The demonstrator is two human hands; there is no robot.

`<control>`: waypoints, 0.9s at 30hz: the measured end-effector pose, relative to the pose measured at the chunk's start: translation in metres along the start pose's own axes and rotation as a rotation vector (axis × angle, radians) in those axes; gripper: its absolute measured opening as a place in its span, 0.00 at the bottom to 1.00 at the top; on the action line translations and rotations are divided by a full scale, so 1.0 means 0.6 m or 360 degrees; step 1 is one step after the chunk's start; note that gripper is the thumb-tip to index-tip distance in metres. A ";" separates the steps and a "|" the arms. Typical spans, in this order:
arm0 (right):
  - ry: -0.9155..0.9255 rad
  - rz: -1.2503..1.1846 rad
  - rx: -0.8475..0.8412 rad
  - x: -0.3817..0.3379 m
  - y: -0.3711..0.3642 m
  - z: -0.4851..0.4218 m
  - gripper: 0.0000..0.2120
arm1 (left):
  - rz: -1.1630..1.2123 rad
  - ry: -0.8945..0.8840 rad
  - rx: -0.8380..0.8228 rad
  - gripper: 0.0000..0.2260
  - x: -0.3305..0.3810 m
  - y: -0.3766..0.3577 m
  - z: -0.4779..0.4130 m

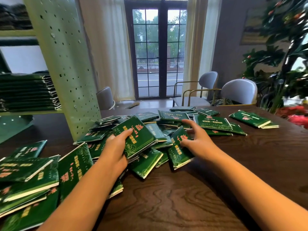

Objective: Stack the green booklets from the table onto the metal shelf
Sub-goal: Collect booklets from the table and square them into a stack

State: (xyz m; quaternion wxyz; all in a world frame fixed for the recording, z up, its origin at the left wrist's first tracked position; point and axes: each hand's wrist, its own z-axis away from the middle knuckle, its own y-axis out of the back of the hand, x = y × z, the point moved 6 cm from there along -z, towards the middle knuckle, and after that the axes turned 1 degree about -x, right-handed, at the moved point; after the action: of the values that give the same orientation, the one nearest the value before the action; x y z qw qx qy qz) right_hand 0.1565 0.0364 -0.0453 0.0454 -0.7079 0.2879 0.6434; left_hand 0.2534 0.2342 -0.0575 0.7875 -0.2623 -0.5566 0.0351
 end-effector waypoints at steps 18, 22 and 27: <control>0.0284 -0.0310 -0.0129 -0.047 -0.061 0.039 0.30 | -0.0091 0.0029 -0.0391 0.13 -0.021 -0.060 0.035; 0.0378 -0.0079 -0.0293 -0.066 -0.094 0.057 0.32 | -0.0231 -0.0122 -0.0405 0.11 -0.019 -0.060 0.035; 0.0390 0.0075 -0.0222 -0.080 -0.097 0.036 0.23 | -0.0263 -0.0265 -0.0143 0.11 -0.008 -0.038 0.022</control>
State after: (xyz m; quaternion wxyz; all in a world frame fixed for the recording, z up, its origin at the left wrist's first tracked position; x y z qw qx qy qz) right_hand 0.1643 0.1105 -0.0219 -0.0545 -0.7756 0.2626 0.5715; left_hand 0.2342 0.2176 -0.0481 0.7262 -0.2468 -0.6408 -0.0334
